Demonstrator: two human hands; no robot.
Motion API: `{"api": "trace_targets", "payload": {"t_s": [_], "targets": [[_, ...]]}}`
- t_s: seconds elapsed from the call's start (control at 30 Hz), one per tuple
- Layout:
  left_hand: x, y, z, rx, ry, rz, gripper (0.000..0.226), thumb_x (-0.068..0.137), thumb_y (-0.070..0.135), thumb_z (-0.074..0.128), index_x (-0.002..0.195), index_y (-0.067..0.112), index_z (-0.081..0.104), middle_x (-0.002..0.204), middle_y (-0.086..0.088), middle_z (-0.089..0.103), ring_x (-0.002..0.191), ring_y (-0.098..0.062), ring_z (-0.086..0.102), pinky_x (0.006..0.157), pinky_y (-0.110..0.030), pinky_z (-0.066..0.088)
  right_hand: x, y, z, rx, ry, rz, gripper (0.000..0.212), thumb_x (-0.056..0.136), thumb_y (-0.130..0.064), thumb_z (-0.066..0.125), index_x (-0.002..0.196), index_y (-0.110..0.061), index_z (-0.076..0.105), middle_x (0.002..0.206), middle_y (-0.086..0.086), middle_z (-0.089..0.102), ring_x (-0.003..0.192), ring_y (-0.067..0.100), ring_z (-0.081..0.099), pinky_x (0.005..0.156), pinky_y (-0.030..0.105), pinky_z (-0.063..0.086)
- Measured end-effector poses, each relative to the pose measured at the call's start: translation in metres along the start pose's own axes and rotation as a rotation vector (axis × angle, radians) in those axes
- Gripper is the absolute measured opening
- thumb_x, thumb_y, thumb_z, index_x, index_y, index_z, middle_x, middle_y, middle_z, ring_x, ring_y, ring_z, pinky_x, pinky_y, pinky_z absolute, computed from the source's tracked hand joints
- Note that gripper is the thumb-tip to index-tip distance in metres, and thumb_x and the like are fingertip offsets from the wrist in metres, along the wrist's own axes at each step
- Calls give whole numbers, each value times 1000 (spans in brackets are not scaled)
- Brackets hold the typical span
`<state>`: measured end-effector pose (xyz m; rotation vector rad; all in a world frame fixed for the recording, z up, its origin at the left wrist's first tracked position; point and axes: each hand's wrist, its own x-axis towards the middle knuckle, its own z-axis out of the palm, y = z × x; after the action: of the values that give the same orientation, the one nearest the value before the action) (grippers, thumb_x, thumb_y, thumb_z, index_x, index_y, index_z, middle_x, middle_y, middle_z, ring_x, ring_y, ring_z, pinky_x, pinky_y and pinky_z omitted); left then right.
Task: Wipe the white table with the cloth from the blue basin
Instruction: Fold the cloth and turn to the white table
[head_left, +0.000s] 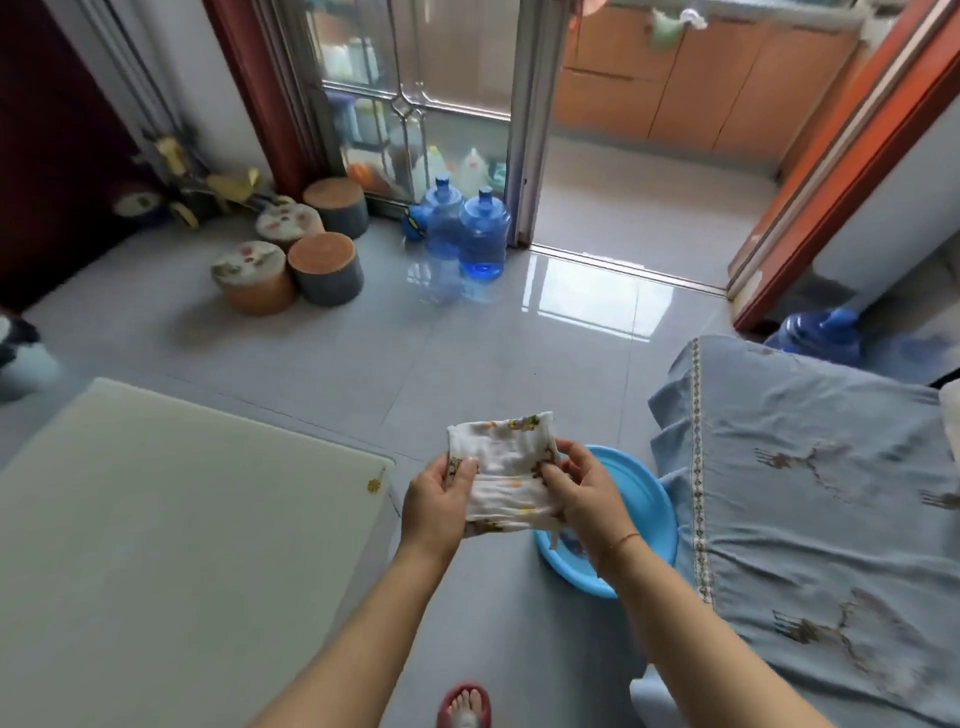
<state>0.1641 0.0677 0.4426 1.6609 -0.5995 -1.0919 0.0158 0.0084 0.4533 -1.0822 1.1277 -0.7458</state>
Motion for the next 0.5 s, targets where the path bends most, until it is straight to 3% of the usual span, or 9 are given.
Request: {"api": "trace_targets", "payload": {"t_s": [0.2, 0.37, 0.5], "targets": [[-82, 2, -61, -25, 289, 89, 19, 95, 28, 53, 96, 17, 67, 88, -8, 72, 86, -30, 68, 76, -48, 57, -55, -26, 55, -75, -269, -39, 18, 93, -13, 56, 110, -15, 61, 87, 5, 69, 71, 12, 64, 54, 24, 50], [-164, -23, -113, -60, 564, 111, 22, 96, 32, 50, 87, 19, 65, 81, -2, 70, 79, -22, 66, 72, -35, 53, -106, -16, 107, -184, -504, -72, 10, 93, -14, 56, 98, -18, 63, 75, -5, 71, 65, 9, 62, 51, 23, 48], [-238, -47, -158, -87, 756, 87, 23, 96, 33, 49, 81, 23, 62, 77, 3, 67, 73, -14, 61, 65, -27, 49, -162, 4, 157, -278, -683, -72, 11, 94, -13, 53, 96, -19, 61, 80, 4, 69, 68, 15, 59, 52, 28, 46]]}}
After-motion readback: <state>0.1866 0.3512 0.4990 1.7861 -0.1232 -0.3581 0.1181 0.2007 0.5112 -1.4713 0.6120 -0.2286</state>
